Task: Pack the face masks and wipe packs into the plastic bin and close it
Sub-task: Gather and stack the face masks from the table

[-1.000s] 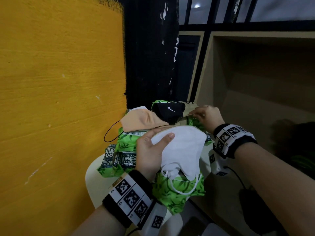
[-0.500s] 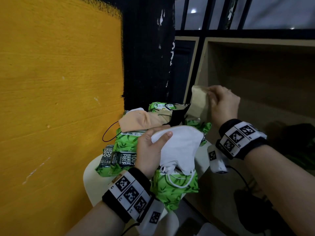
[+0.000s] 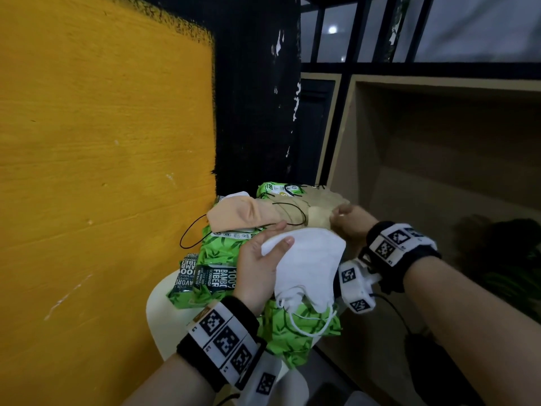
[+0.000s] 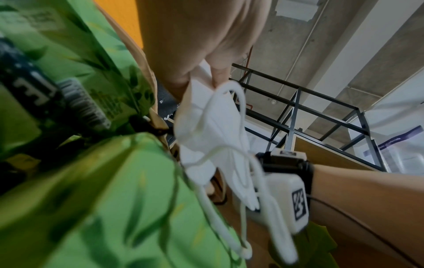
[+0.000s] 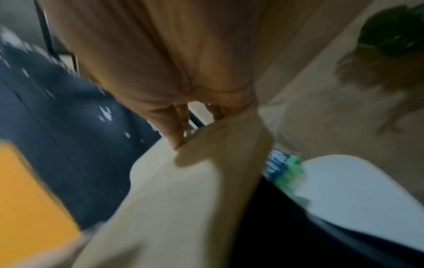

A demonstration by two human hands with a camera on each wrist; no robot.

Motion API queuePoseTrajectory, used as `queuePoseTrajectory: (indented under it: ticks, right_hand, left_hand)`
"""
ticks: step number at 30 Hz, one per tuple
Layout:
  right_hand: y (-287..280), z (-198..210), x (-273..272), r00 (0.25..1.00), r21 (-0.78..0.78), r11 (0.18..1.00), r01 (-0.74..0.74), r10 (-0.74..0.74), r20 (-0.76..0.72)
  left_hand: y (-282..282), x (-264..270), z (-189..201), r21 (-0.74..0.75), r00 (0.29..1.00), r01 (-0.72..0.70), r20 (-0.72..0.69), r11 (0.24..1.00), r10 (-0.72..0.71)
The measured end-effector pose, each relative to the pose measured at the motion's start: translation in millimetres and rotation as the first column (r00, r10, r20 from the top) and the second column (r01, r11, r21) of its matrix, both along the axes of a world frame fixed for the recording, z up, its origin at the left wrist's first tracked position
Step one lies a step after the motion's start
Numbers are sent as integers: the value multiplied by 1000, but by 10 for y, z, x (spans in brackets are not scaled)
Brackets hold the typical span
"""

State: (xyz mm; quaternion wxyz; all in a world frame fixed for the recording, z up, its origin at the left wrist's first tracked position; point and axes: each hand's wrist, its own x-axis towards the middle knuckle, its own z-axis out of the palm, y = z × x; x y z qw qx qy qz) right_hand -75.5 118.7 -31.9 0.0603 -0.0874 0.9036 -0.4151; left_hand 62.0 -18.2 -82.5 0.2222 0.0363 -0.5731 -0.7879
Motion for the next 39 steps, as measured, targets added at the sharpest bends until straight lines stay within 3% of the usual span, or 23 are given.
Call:
queuePoseTrajectory:
  ticks: [2,4,11,14,19,26,32,39]
  right_hand:
    - [-9,-177,-33,998,156,986,-51,45,43]
    - [-1,-317,-71,989,185,978,-92,68,130]
    - [103,-444,-47,960,9,997,-70,65,272]
    - [91,-471,34,938,-30,991,-129,131,321]
    - [125,-535,25,929,-45,993,-109,118,351]
    - [186,-593,44,950,-92,995,-40,67,304]
    - [149,-613,79,990,-48,999,3,4,144]
    - [162,-485,104,1000,-104,995,-3,2,-10]
  left_hand:
    - [-9,14,-13,6,1000,11,6,1000,-11]
    - [-23,14,-28,10,1000,18,15,1000,-18]
    - [-45,-26,-60,9,999,-5,32,1000,4]
    - [-46,-36,-81,18,1000,-13,20,1000,13]
    - [-67,-12,-97,25,1000,-13,22,1000,13]
    - [-75,13,-80,36,1000,-24,17,999,24]
    - [-74,45,-57,54,1000,-13,18,998,12]
    - [-116,53,-66,23,998,-63,1,998,63]
